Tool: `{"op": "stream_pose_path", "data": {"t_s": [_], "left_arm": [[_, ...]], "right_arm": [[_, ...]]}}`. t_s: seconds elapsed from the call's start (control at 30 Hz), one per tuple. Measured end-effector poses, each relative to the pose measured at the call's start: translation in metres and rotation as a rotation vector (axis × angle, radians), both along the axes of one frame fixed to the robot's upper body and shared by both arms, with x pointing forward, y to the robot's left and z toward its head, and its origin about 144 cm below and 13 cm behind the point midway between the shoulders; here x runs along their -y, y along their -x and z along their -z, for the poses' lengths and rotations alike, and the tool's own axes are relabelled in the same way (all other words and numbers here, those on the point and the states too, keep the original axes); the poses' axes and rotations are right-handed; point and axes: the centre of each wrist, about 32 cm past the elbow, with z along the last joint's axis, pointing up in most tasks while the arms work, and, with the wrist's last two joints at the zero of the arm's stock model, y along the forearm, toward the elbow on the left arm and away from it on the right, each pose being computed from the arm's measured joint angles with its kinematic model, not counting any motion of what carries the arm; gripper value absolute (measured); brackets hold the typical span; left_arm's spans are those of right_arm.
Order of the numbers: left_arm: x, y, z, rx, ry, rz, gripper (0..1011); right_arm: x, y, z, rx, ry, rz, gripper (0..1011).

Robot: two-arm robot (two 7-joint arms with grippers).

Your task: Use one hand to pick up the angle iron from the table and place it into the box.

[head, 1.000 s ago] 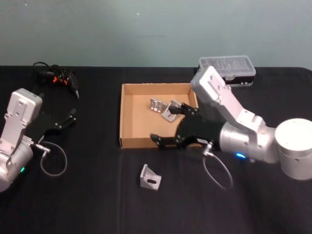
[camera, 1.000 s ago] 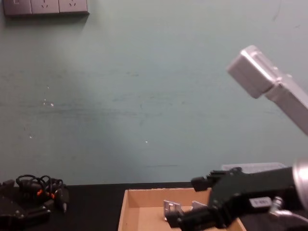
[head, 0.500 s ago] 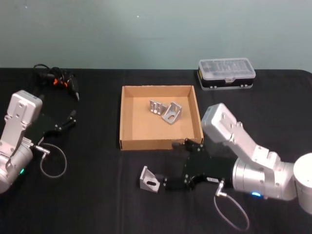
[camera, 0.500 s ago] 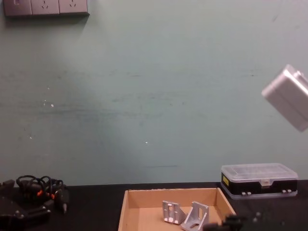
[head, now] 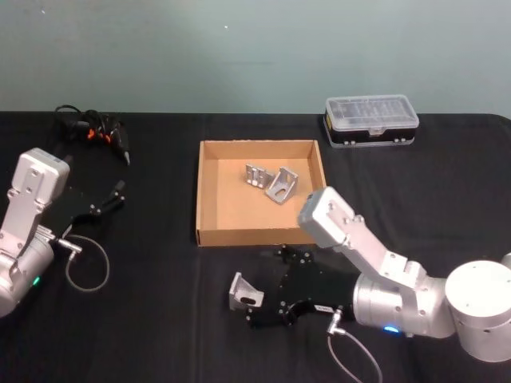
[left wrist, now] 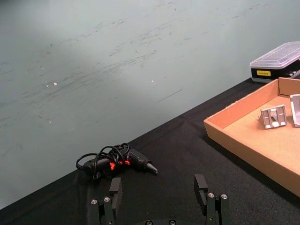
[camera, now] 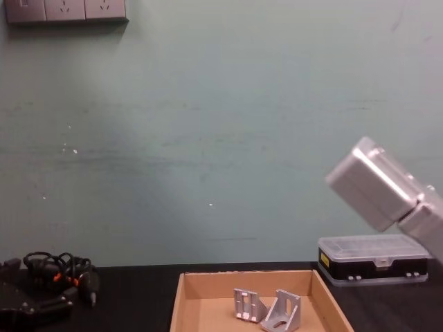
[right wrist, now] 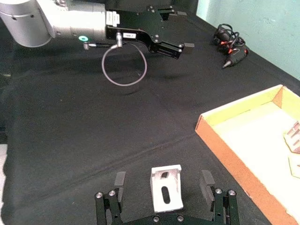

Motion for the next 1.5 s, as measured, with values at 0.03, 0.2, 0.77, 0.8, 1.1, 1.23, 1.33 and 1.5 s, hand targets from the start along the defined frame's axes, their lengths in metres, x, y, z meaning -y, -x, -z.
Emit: {"op": "stream_pose_path", "data": {"t_s": [0.03,0.2,0.77,0.8,1.1,1.23,1.33,1.5], "left_arm": [[0.000,0.000,0.000,0.000,0.000,0.000,1011],[0.000,0.000,0.000,0.000,0.000,0.000,1011],[0.000,0.000,0.000,0.000,0.000,0.000,1011],[0.000,0.000,0.000,0.000,0.000,0.000,1011],[0.000,0.000,0.000,0.000,0.000,0.000,1011],[0.000,0.000,0.000,0.000,0.000,0.000,1011],[0.000,0.000,0.000,0.000,0.000,0.000,1011],[0.000,0.000,0.000,0.000,0.000,0.000,1011]], "right_arm": [[-0.002,-0.002,0.001,0.001,0.004,0.004,1000],[-0.006,-0.006,0.003,0.002,0.015,0.017,1000],[-0.018,-0.019,0.012,-0.017,0.033,0.046,1000],[-0.019,-0.019,0.013,-0.018,0.033,0.047,1000],[-0.022,-0.025,0.018,-0.030,0.040,0.062,1000],[-0.024,-0.027,0.020,-0.037,0.042,0.065,1000],[-0.025,-0.028,0.022,-0.040,0.046,0.066,1000],[-0.028,-0.029,0.025,-0.043,0.047,0.065,1000]]}}
